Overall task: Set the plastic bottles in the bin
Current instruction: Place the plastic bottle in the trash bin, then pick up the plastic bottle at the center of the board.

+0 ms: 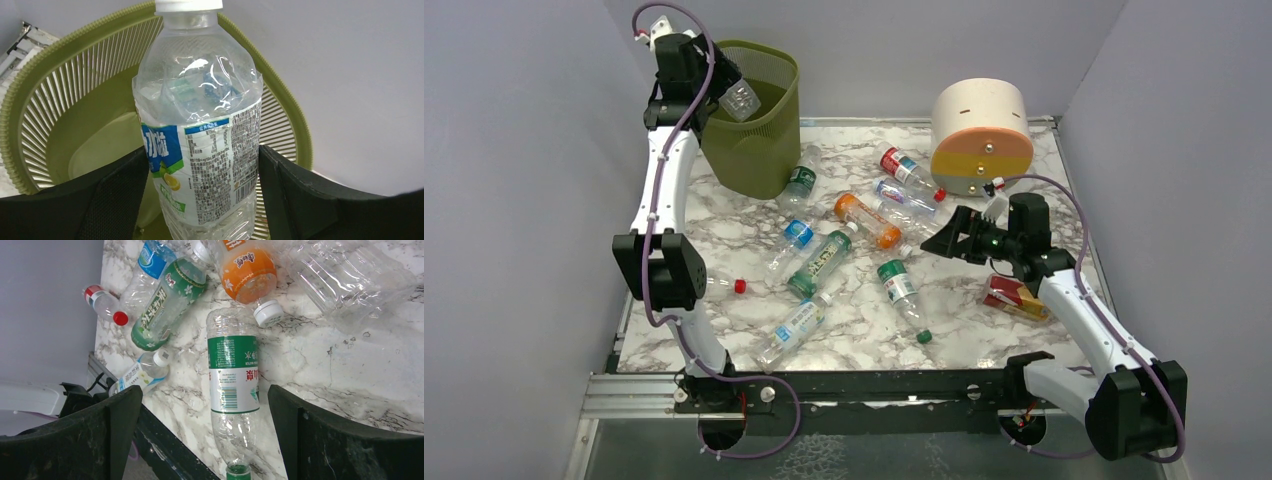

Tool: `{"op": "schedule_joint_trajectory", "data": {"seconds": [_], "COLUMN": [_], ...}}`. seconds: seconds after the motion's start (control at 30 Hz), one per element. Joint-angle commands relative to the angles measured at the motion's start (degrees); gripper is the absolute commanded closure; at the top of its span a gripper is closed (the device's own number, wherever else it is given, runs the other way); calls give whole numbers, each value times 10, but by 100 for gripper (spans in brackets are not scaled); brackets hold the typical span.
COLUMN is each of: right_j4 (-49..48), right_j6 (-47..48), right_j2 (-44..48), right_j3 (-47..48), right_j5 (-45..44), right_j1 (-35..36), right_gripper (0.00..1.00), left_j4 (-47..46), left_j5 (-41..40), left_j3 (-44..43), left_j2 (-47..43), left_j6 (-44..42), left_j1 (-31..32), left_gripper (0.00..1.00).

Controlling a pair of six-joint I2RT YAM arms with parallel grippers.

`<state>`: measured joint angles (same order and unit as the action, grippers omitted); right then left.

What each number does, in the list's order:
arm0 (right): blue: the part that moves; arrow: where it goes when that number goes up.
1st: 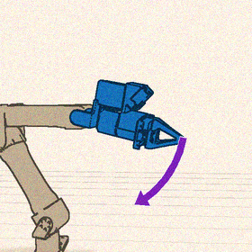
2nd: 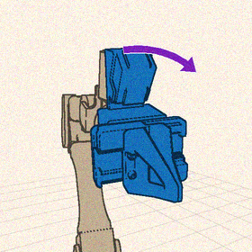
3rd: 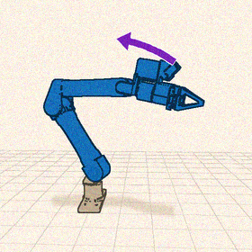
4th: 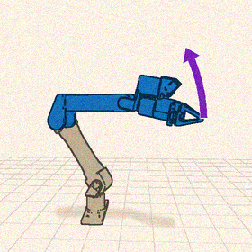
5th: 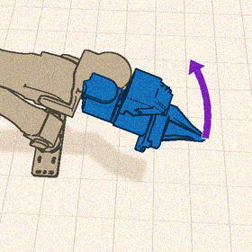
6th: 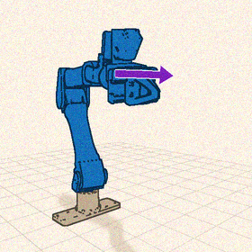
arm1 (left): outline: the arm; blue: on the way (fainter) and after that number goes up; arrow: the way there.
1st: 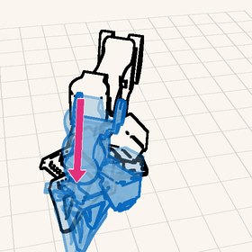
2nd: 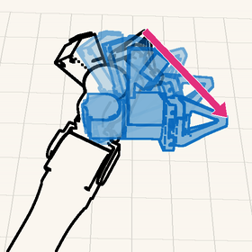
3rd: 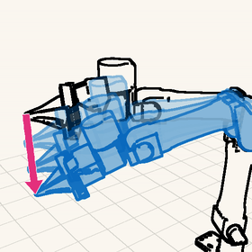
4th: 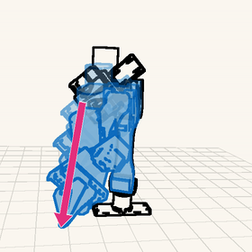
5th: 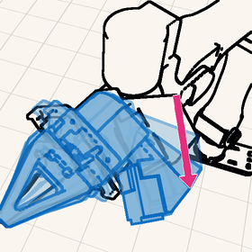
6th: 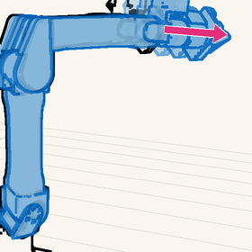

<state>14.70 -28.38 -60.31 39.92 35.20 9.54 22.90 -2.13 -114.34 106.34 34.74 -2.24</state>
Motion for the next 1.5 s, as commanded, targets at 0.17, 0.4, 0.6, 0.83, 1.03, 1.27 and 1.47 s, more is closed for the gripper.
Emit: {"op": "schedule_joint_trajectory", "data": {"seconds": [0.17, 0.4, 0.6, 0.83, 1.03, 1.27, 1.47], "right_j4": [-4, -26, -43, -56, -68, -91, -94], "right_j6": [16, 18, 23, 35, 39, 28, 32], "right_j2": [0, -8, -28, -54, -78, -109, -141], "right_j3": [-13, -35, -51, -62, -64, -68, -57], "right_j5": [9, 32, 47, 65, 57, 37, 6], "right_j1": [-1, -1, -1, 0, 15, 53, 84], "right_gripper": [0, 0, 0, 0, 0, 1, 1], "left_j4": [-15, -3, 2, 3, 4, -6, -66], "left_j5": [12, 14, 57, 144, 216, 219, 211], "left_j3": [11, 22, 67, 175, 312, 488, 670], "left_j2": [-11, -38, -94, -195, -286, -405, -537], "left_j6": [-17, -15, -6, -3, 16, 22, 68], "left_j1": [-4, -4, -5, -4, 19, 115, 177], "left_gripper": [10, 1, 1, 1, 1, 1, 1]}}
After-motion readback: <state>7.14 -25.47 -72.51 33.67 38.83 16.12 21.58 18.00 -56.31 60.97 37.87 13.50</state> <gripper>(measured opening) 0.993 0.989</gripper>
